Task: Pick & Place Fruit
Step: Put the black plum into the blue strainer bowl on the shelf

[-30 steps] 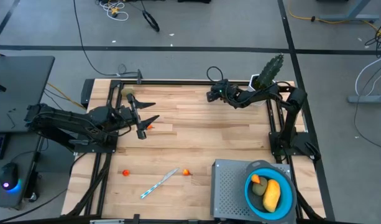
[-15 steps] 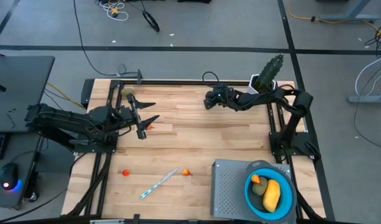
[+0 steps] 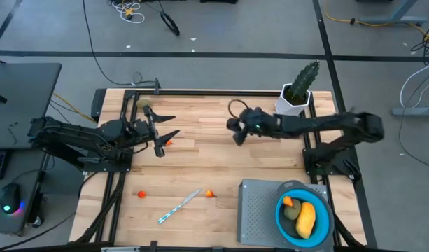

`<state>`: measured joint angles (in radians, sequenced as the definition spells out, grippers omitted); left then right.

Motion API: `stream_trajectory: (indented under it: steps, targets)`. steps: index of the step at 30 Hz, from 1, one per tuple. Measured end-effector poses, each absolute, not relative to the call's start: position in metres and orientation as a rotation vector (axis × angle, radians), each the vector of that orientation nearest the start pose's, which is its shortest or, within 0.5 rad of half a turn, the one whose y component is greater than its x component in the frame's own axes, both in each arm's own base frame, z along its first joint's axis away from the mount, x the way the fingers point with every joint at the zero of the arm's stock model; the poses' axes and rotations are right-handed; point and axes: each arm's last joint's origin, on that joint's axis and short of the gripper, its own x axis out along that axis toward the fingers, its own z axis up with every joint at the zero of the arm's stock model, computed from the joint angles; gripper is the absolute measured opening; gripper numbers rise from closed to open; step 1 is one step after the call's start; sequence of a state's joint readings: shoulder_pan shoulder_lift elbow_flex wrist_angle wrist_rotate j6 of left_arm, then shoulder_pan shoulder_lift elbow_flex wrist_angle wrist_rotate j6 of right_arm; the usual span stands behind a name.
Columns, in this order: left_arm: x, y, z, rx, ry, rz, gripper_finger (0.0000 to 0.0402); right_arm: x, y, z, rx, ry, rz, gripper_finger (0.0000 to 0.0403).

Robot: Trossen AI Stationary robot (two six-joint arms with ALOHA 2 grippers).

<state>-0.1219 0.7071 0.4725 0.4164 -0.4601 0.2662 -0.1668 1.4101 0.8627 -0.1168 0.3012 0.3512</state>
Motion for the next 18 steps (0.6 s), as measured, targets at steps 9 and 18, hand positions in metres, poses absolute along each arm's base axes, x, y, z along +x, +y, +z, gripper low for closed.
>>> stream_trajectory:
  steps: [9,18]
  targets:
    - [0.164,-0.007,0.293,0.197,-0.132,0.358,0.0248,0.230,0.001,0.284,0.202,0.602,-0.174,0.0227]
    - [0.164,-0.007,0.294,0.194,-0.133,0.357,0.0248,0.189,0.019,0.323,0.251,0.413,-0.043,0.0227]
